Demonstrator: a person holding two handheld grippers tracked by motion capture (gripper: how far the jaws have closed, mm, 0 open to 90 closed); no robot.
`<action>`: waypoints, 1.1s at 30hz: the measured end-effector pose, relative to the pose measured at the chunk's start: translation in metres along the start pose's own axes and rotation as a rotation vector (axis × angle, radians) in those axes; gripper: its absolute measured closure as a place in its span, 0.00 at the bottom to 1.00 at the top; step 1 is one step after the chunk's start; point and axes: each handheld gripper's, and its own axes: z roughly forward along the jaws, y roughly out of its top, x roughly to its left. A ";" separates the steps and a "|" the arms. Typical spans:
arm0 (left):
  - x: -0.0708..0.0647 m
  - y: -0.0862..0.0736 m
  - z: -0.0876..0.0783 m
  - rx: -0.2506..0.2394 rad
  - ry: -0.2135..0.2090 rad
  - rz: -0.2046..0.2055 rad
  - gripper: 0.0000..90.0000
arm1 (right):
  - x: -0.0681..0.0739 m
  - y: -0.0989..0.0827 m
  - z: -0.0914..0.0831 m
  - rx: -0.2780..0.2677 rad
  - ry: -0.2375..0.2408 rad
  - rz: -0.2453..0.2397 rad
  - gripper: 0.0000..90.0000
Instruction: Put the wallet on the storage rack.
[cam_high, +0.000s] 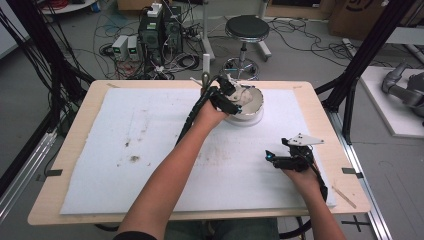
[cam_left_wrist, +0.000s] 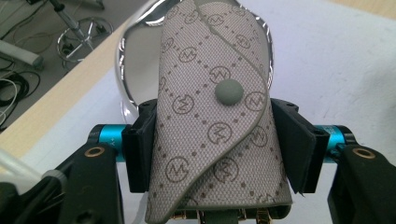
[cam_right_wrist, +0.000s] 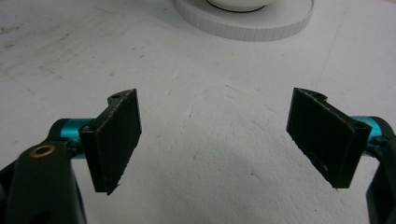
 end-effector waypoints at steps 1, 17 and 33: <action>-0.001 0.000 0.004 0.005 -0.001 -0.001 0.42 | 0.000 0.000 0.000 -0.001 -0.001 0.000 0.20; 0.002 0.012 0.039 0.061 0.001 0.005 0.42 | 0.000 0.000 0.005 0.014 -0.001 -0.012 0.20; 0.005 0.019 0.047 0.037 0.040 0.021 0.37 | 0.001 0.000 0.006 0.019 -0.001 -0.015 0.20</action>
